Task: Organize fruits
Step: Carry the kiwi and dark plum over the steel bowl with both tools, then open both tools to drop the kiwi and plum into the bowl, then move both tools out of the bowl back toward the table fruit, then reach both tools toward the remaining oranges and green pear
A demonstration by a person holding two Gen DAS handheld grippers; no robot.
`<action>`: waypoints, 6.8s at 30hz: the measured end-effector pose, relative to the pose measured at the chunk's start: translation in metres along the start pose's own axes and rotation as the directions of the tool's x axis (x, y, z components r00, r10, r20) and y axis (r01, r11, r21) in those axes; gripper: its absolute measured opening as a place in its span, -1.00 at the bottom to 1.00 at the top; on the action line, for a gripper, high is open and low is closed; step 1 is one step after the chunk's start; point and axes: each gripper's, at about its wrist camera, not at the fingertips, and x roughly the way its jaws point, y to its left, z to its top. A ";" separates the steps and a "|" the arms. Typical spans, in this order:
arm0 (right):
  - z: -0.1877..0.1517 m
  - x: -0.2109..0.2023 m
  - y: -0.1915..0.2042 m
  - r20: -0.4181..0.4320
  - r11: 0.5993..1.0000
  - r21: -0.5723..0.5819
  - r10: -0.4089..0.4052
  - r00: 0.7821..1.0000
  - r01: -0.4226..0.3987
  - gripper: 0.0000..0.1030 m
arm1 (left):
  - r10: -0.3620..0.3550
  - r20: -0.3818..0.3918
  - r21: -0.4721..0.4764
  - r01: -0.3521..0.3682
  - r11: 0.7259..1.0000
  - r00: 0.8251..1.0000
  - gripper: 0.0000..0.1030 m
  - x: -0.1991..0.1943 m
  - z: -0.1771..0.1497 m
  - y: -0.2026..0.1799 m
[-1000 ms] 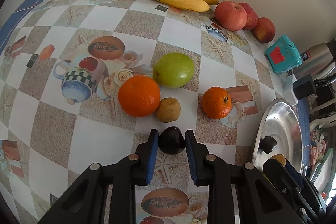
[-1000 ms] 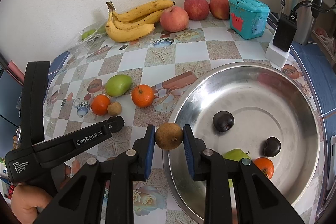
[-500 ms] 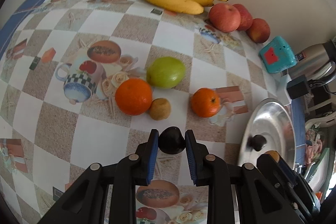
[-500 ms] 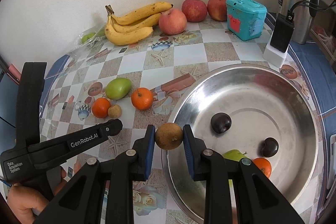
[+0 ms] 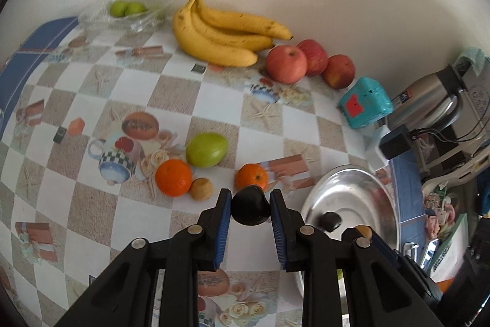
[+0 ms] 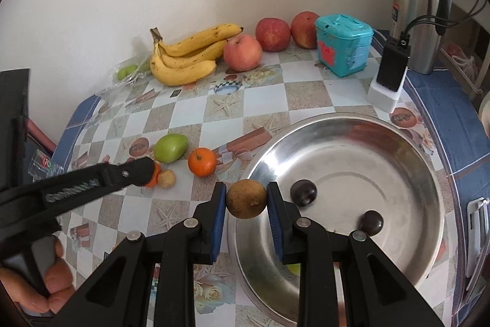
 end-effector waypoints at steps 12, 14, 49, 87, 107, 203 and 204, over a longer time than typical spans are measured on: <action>0.001 -0.006 -0.054 -0.016 0.988 0.147 -0.045 0.999 0.047 -0.46 | -0.032 -0.023 0.085 0.034 0.996 0.999 -0.46 0.001 -0.011 -0.038; 0.001 -0.007 -0.066 -0.014 0.982 0.178 -0.060 0.998 0.062 -0.46 | -0.025 -0.027 0.120 0.028 0.992 0.999 -0.46 0.004 -0.016 -0.048; -0.015 0.016 -0.095 0.001 0.970 0.139 -0.200 0.980 0.198 -0.45 | 0.048 -0.053 0.347 -0.027 0.937 0.997 -0.46 0.065 -0.074 -0.100; -0.003 -0.005 -0.093 0.022 0.962 0.168 -0.222 0.975 0.215 -0.23 | 0.061 -0.050 0.296 -0.043 0.954 0.997 -0.16 0.049 -0.058 -0.095; 0.004 -0.023 -0.068 -0.019 0.970 0.127 -0.205 0.979 0.206 -0.23 | 0.137 -0.045 0.078 -0.133 0.988 0.990 -0.17 0.023 -0.025 -0.038; 0.004 0.035 0.046 -0.020 0.995 -0.051 -0.085 0.996 0.084 0.89 | 0.367 0.094 -0.259 -0.333 0.906 0.925 1.00 -0.030 0.015 0.144; 0.004 0.035 0.046 -0.015 0.995 -0.053 -0.084 0.996 0.083 0.89 | 0.360 0.097 -0.251 -0.327 0.911 0.928 1.00 -0.029 0.016 0.142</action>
